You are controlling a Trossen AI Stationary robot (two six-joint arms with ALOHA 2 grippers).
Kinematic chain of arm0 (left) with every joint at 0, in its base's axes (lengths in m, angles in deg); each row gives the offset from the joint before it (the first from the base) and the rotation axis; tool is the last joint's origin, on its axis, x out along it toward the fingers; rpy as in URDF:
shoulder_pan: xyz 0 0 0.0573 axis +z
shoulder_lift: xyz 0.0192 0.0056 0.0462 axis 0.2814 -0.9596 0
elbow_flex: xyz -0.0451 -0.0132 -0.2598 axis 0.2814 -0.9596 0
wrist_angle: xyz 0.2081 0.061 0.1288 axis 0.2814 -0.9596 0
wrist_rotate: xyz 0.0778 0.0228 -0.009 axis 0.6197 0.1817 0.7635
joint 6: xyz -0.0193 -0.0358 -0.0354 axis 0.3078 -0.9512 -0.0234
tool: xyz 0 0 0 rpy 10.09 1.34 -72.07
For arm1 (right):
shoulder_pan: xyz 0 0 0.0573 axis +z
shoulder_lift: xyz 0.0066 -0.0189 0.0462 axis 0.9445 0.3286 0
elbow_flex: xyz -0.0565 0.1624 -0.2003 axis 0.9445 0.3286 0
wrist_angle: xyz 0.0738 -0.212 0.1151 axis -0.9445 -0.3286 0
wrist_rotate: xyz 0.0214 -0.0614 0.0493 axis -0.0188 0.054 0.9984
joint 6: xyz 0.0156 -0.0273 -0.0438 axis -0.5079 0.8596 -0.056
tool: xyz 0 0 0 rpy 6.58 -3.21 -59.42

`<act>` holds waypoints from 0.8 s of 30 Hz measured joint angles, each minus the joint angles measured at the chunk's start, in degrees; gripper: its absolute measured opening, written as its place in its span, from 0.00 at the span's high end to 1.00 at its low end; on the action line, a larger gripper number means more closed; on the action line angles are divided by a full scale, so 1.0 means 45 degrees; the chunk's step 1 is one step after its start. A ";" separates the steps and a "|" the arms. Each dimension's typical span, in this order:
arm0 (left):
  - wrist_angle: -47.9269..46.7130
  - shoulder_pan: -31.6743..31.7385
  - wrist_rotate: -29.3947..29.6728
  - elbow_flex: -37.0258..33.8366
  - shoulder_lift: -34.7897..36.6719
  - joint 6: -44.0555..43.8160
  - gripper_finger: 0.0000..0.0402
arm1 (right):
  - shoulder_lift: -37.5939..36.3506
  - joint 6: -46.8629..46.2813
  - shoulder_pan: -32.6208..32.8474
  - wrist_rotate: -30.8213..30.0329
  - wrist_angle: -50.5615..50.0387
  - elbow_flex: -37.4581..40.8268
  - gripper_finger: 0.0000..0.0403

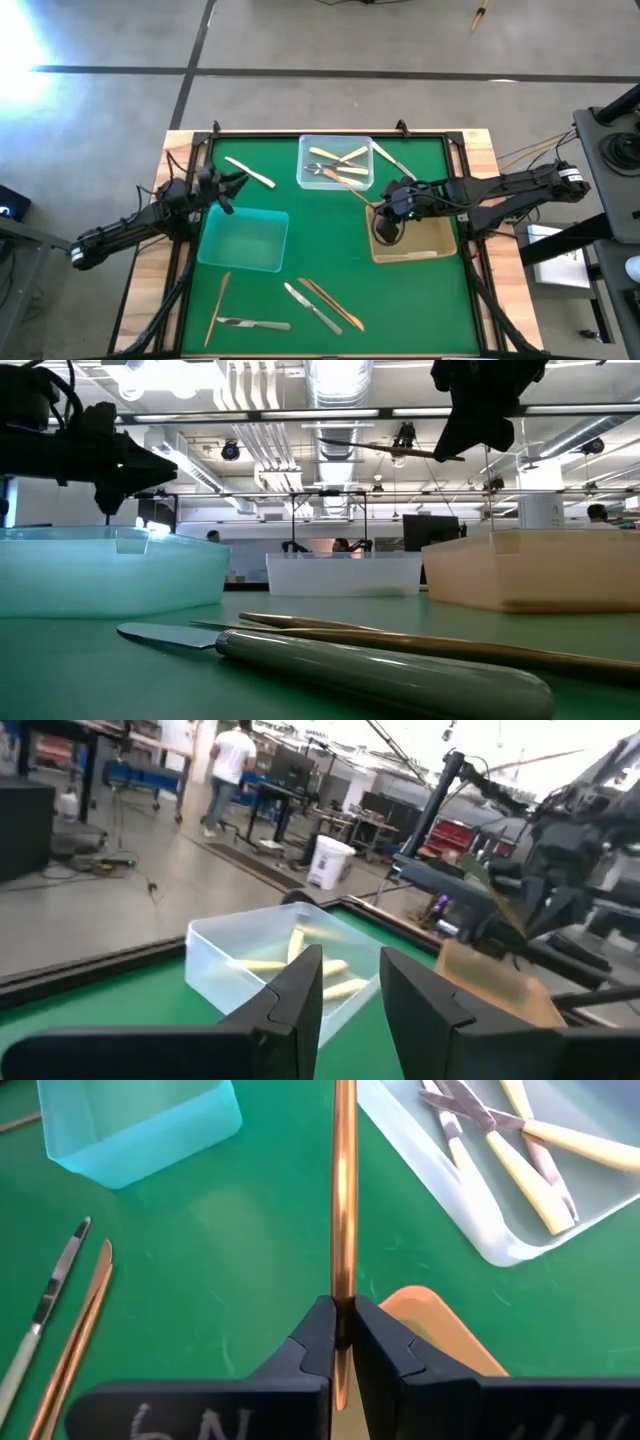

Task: Sort silverware by color (type)
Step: Put the gold knife into the blue bin

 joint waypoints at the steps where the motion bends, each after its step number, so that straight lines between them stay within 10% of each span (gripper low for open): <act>1: 0.0012 0.0004 0.0341 0.0000 -0.0007 -0.0104 0.78 | 0.0004 0.0000 -0.0005 -0.0012 0.0103 0.0000 0.97; 9: 0.0234 0.0012 0.2729 0.0000 -0.0136 -0.4563 0.78 | 0.0005 -0.0088 -0.0010 -0.0109 0.0979 0.0029 0.97; 17: 0.3165 -0.0003 -0.0729 0.0002 -0.1272 -0.7206 0.78 | 0.0015 0.0609 -0.0434 0.0535 0.3425 0.0428 0.97; 24: 0.5846 -0.0400 -0.1282 0.0338 -0.3539 -0.7882 0.78 | 0.0019 0.0981 -0.0937 0.1241 0.5675 0.0481 0.97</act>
